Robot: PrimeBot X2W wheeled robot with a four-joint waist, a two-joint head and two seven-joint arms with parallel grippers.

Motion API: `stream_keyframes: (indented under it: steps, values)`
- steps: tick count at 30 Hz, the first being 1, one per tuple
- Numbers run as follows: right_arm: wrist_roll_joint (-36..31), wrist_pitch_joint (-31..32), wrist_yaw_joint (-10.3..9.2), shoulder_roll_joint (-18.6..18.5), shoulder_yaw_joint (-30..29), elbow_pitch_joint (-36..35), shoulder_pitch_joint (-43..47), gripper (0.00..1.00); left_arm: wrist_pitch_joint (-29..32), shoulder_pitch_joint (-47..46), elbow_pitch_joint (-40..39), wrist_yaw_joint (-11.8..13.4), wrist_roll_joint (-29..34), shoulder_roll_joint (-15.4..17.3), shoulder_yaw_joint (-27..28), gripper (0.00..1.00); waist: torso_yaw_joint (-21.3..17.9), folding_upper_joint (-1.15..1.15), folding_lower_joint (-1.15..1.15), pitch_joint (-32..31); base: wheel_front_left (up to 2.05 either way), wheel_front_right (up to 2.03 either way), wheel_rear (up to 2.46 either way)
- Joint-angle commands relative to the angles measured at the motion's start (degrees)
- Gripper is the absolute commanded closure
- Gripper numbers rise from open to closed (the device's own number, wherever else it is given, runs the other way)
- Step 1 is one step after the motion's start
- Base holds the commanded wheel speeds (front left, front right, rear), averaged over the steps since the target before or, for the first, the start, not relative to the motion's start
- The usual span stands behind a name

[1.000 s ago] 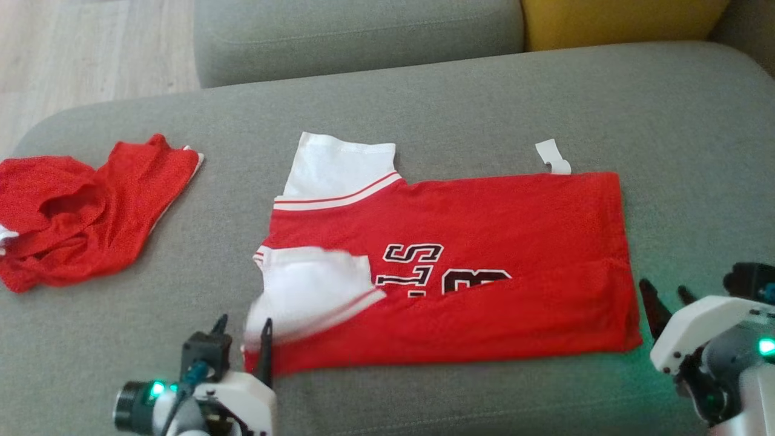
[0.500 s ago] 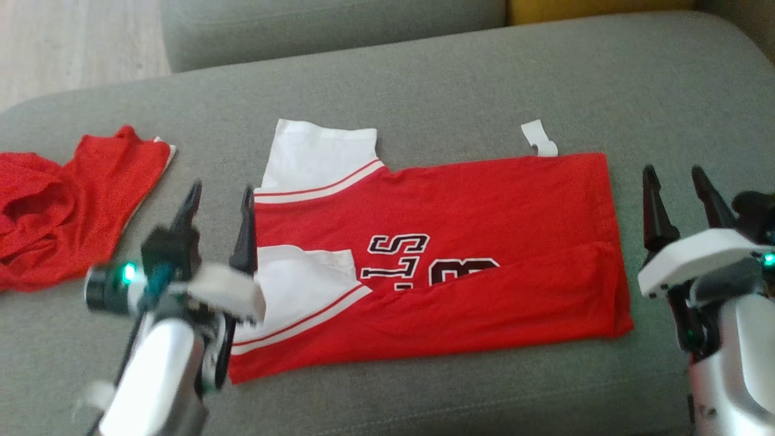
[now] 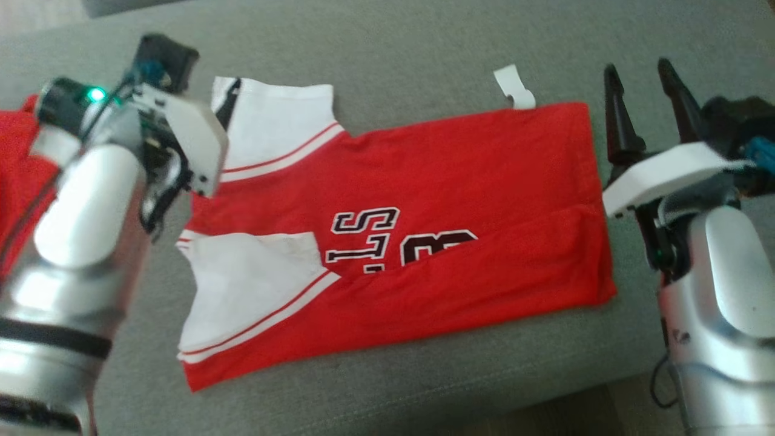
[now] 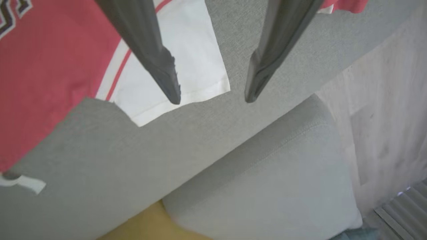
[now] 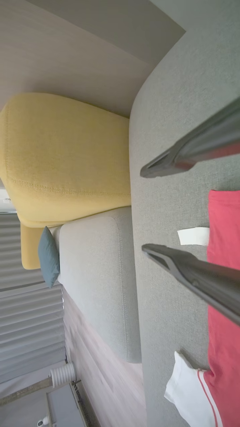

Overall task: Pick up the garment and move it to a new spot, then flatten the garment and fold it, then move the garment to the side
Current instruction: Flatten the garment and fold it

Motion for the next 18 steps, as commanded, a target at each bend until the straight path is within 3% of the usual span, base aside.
stream_keyframes:
  steps: [1,11,18]
  values:
    - [0.27,-0.60,0.20,0.30,1.68,-1.67,-2.41,0.00,1.38,-3.72,0.21,-0.24,-0.22,2.50,0.90,0.00,-2.12,0.00,0.00,2.30,0.00,0.00,0.00]
    - [1.71,-2.05,0.20,0.80,5.58,-1.00,-7.47,0.00,3.39,-14.13,13.61,-0.64,0.70,6.69,-5.15,0.00,-6.10,0.00,0.00,7.50,0.00,0.00,0.00]
    - [2.51,-2.85,0.20,1.08,6.36,-1.41,-8.40,0.00,2.47,-17.54,19.87,-0.73,-0.28,6.30,-6.01,0.00,-7.60,0.00,0.00,9.66,0.00,0.00,0.00]
